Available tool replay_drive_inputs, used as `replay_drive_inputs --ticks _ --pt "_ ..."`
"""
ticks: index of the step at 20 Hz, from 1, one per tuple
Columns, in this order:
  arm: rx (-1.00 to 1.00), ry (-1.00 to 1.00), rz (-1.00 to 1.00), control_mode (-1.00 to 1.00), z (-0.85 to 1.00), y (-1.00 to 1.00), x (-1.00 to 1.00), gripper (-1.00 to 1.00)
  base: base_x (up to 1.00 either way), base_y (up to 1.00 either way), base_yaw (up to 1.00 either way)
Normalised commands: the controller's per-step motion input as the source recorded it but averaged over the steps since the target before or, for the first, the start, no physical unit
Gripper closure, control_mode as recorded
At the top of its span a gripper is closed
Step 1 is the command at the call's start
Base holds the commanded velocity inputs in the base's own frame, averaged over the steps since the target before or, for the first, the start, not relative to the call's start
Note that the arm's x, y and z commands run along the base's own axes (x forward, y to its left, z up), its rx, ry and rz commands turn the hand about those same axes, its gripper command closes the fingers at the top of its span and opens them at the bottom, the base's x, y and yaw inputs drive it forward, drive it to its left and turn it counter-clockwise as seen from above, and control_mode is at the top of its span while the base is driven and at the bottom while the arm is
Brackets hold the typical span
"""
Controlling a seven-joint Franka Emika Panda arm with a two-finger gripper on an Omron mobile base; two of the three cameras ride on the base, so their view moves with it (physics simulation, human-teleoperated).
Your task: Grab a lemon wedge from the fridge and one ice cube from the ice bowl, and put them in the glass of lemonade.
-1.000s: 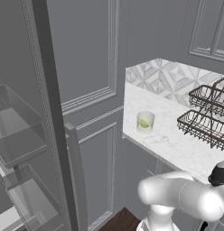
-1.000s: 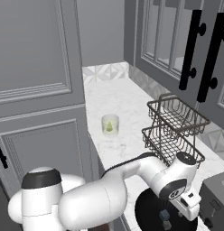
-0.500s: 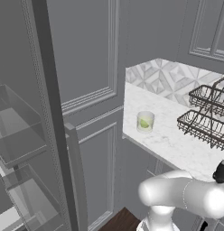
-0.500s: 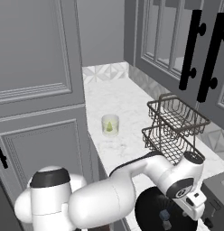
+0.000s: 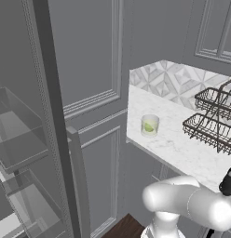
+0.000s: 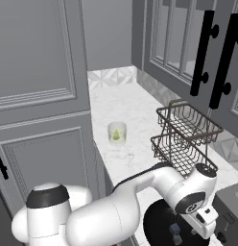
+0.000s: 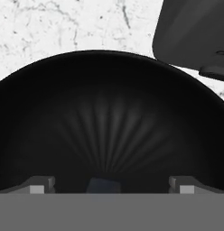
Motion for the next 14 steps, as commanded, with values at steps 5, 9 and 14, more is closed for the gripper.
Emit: replay_drive_inputs --ticks 5,9,14 --pt "0.00 0.00 0.00 -1.00 -0.12 0.00 0.00 -1.00 0.00 0.00 0.00" --pt "0.00 0.00 0.00 -1.00 -0.07 0.00 0.00 -1.00 0.00 0.00 0.00" --pt "0.00 0.00 0.00 -1.00 -0.02 0.00 -0.19 -1.00 0.00 0.00 0.00"
